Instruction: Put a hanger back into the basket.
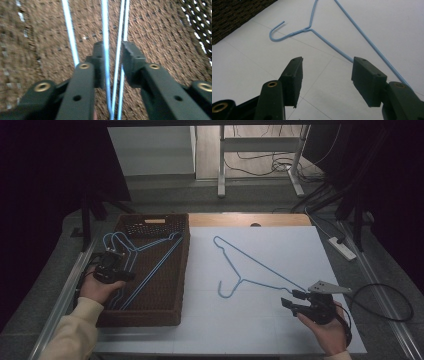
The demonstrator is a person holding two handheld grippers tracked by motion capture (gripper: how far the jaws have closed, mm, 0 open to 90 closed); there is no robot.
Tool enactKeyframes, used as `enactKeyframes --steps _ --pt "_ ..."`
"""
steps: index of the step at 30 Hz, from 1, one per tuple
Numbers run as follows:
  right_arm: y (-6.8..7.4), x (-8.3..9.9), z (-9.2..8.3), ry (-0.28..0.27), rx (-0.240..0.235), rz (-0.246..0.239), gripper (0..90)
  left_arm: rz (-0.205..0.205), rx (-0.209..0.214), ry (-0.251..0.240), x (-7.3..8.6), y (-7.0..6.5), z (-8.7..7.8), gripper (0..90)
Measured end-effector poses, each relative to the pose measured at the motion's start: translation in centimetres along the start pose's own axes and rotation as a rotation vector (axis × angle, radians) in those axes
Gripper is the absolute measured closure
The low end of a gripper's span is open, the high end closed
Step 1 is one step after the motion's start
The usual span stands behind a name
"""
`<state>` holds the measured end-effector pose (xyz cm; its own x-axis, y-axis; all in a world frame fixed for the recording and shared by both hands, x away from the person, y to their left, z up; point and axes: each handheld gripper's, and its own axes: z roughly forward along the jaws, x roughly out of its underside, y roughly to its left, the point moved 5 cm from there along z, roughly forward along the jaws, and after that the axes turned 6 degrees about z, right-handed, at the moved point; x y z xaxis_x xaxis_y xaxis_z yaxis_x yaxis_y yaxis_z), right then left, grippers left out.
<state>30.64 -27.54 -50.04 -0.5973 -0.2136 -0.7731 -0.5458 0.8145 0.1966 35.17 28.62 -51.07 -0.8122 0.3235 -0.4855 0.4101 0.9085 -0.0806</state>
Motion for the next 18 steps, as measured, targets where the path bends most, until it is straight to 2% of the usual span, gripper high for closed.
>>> enactKeyframes --steps 2,3,4,7,12,16,18 --pt "0.0 0.0 0.0 -0.001 -0.001 -0.001 42.8 0.002 -0.015 -0.033 -0.1 0.0 -0.3 62.4" --pt "0.0 0.0 0.0 -0.001 -0.001 -0.001 42.8 0.003 -0.026 -0.065 -0.3 -0.1 -0.6 58.5" --pt "0.0 0.0 0.0 -0.002 -0.002 -0.002 42.8 0.007 -0.027 -0.097 -0.4 -0.2 -0.9 51.4" --pt "0.1 0.0 0.0 -0.001 -0.002 -0.002 42.7 0.01 -0.035 -0.148 -0.7 -0.4 -1.8 39.0" --pt "0.1 -0.1 0.0 -0.003 -0.001 -0.003 42.6 0.039 -0.013 -0.245 -1.1 -1.3 -3.5 35.9" --pt "0.0 0.0 0.1 0.001 0.0 -0.003 42.2 0.084 0.058 -0.333 -1.2 -2.8 -4.7 33.0" --pt "0.0 0.0 0.1 0.002 -0.001 -0.003 42.0 0.11 0.071 -0.375 -1.1 -3.6 -5.3 32.4"
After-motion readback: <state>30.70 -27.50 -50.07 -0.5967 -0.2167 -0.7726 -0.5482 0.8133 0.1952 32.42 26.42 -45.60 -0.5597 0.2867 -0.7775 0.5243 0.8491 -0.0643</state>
